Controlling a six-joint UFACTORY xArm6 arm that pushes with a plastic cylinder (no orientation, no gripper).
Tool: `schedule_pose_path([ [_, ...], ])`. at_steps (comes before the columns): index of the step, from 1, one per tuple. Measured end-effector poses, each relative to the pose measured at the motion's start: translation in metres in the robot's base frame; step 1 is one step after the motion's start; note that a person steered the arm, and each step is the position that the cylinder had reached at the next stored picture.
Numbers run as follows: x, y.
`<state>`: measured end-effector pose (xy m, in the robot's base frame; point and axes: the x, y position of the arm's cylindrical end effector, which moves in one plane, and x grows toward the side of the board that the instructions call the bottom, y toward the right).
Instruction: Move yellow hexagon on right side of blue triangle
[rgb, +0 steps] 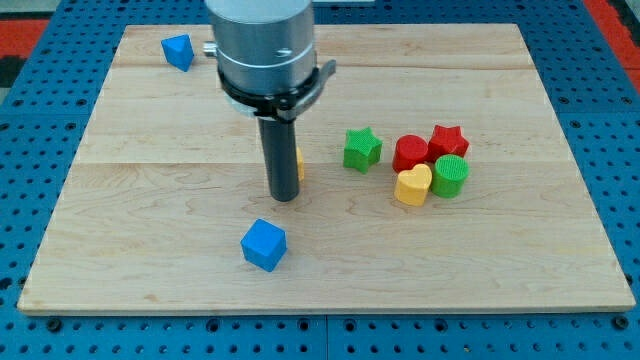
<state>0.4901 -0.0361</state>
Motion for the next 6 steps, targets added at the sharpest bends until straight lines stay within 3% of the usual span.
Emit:
schedule_pose_path([
  [1,-0.013,0.012],
  [4,-0.131,-0.044],
  [6,-0.157,-0.064],
])
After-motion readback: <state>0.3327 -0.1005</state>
